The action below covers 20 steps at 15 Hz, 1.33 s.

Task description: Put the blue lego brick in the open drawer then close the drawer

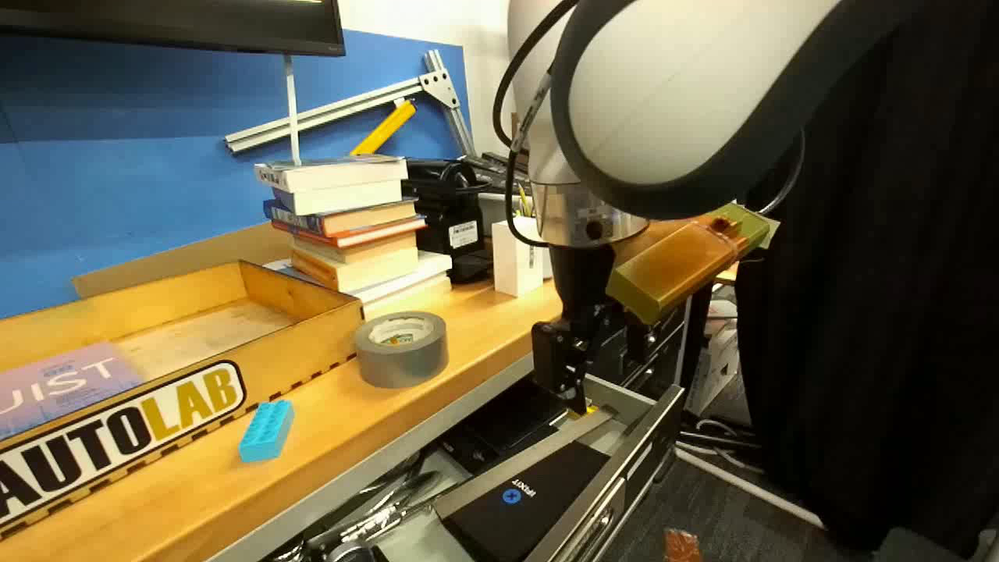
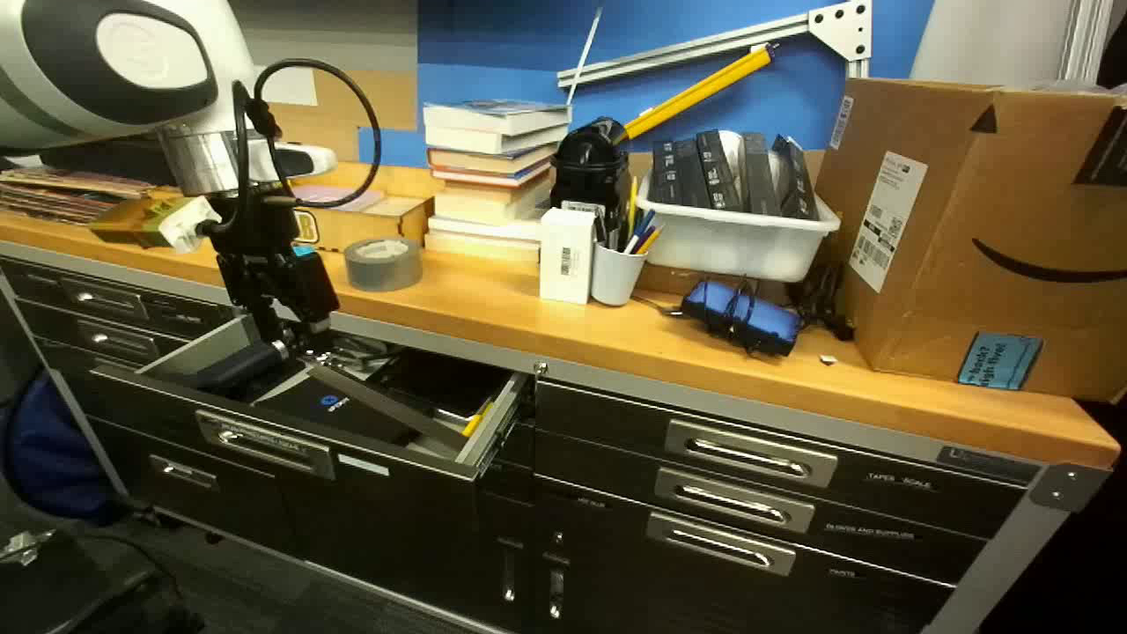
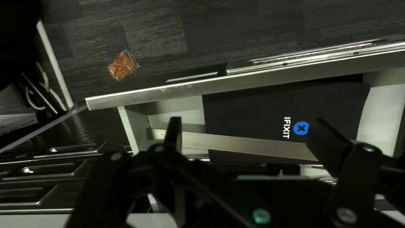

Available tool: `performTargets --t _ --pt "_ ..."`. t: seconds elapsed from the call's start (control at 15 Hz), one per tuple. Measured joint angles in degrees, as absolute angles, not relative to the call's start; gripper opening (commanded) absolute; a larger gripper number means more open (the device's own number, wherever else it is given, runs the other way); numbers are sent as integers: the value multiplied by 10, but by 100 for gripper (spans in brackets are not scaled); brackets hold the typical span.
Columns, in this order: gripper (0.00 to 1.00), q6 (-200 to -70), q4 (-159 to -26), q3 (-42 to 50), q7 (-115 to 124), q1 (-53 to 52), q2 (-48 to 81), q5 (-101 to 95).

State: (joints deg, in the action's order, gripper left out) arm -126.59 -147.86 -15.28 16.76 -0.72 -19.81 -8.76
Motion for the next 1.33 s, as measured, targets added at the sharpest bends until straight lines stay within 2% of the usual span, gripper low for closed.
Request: performTargets --t 0.53,0.87,1.33 --pt "100 -1275 -1474 -149 169 -13 -200 -88" --pt "100 -1277 -1409 -154 153 -66 -198 -79" --pt "100 -1261 -1265 -194 148 -135 -44 -69"
